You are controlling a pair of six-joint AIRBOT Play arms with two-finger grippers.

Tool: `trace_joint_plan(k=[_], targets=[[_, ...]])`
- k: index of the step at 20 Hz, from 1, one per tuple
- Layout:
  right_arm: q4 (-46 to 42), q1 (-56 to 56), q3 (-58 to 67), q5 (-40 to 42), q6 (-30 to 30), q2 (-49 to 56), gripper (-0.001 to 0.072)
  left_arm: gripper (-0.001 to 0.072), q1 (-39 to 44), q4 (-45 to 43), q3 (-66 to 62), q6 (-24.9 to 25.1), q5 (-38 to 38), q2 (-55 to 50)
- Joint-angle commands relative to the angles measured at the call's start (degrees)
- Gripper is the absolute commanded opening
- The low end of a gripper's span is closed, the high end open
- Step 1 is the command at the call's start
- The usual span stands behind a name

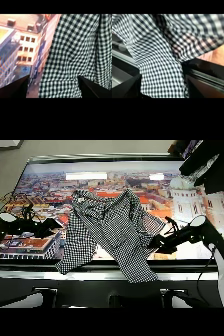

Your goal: Fold the clothes and pants, and hang the long-sleeved shirts on hangers.

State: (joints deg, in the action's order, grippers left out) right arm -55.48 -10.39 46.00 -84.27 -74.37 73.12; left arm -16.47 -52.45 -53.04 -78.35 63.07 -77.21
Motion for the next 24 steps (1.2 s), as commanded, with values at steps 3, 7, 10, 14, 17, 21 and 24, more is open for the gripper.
trace_joint_plan(k=[3, 7, 10, 14, 17, 21, 24], targets=[[1.9, -0.1, -10.4, 5.5, 1.6, -0.9, 0.0626, 0.0713, -0.2, 0.7, 2.1, 2.1, -1.0, 0.4], [6.4, 0.0, -15.8, 6.4, 2.8, -0.8, 0.0626, 0.0713, -0.2, 0.7, 2.1, 2.1, -1.2, 0.2], [8.3, 0.0, -17.7, 7.8, 4.1, -0.8, 0.0554, 0.0713, -0.1, 1.5, 2.1, 2.1, -1.0, -1.1], [13.0, 0.0, -17.7, 9.0, 5.2, -0.8, 0.0077, 0.0713, 2.8, 2.0, 2.1, 2.1, -1.0, -3.9], [17.5, 0.0, -17.7, 9.0, 6.3, -0.8, 0.0031, 0.0713, 6.1, 2.0, 2.1, 2.1, -1.2, -6.3], [19.2, 0.0, -17.7, 9.2, 6.4, -0.8, 0.0031, 0.071, 8.9, 1.9, 2.1, 2.1, -2.2, -8.8], [23.7, 0.0, -17.6, 9.2, 8.0, -1.7, 0.003, 0.0017, 9.4, 2.0, 2.0, 1.9, -2.6, -9.4]])
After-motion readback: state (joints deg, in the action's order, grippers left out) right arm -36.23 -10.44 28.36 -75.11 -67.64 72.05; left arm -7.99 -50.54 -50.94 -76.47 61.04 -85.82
